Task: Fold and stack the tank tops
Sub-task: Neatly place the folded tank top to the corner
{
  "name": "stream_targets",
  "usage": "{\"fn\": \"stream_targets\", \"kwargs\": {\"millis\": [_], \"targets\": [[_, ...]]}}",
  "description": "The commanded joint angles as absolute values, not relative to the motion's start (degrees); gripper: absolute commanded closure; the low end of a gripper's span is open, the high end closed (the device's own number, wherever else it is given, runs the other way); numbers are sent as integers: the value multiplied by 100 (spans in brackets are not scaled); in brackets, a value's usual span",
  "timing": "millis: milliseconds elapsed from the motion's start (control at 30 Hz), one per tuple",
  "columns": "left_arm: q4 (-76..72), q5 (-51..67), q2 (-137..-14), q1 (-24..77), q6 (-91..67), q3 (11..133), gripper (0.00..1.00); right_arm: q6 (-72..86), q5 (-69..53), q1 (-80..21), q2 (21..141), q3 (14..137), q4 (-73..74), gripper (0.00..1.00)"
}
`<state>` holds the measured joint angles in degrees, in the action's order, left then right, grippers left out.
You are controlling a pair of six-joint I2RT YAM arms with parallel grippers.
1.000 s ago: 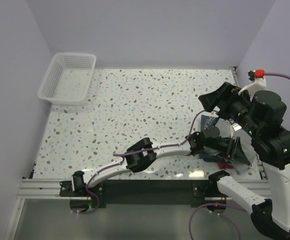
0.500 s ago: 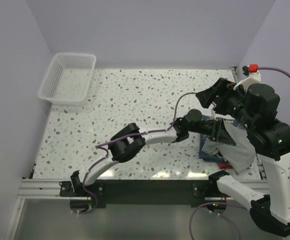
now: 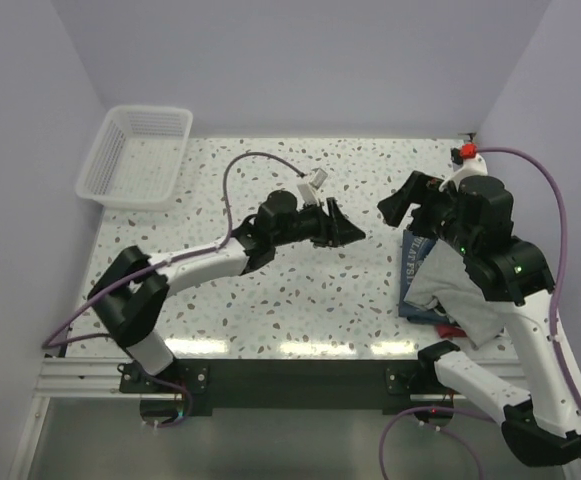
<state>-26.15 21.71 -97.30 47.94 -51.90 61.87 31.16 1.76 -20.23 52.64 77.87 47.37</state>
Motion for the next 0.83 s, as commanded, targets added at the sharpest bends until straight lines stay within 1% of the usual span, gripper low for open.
{"fn": "stream_targets", "kwargs": {"millis": [0, 100, 200, 333, 433, 467, 533, 733, 800], "targets": [[-857, 243, -8494, 4852, -3913, 5828, 38, 2927, 35, -2039, 5037, 7314, 4185, 15], [-151, -673, -7868, 4834, -3789, 5398, 37, 2865, 53, -2039, 4765, 6655, 3904, 14], [270, -1237, -7368, 4799, -3805, 4941, 36, 2813, 123, -2074, 4641, 6040, 3701, 13], [483, -1476, -6918, 4729, -3850, 4536, 35, 2891, 298, -2276, 4570, 5171, 3402, 12], [685, -1582, -6724, 4711, -3823, 4518, 35, 2997, 877, -2767, 4631, 4800, 3261, 11], [764, -1608, -6663, 4720, -3823, 4509, 35, 3023, 1175, -3021, 4641, 4747, 3252, 11], [809, -1670, -6618, 4720, -3814, 4518, 35, 3085, 1370, -3181, 4658, 4624, 3217, 11], [870, -1617, -6522, 4711, -3788, 4526, 35, 3032, 1678, -3191, 4509, 4588, 3296, 11], [905, -1608, -6504, 4711, -3762, 4553, 35, 3024, 1757, -3199, 4439, 4623, 3313, 8]]}}
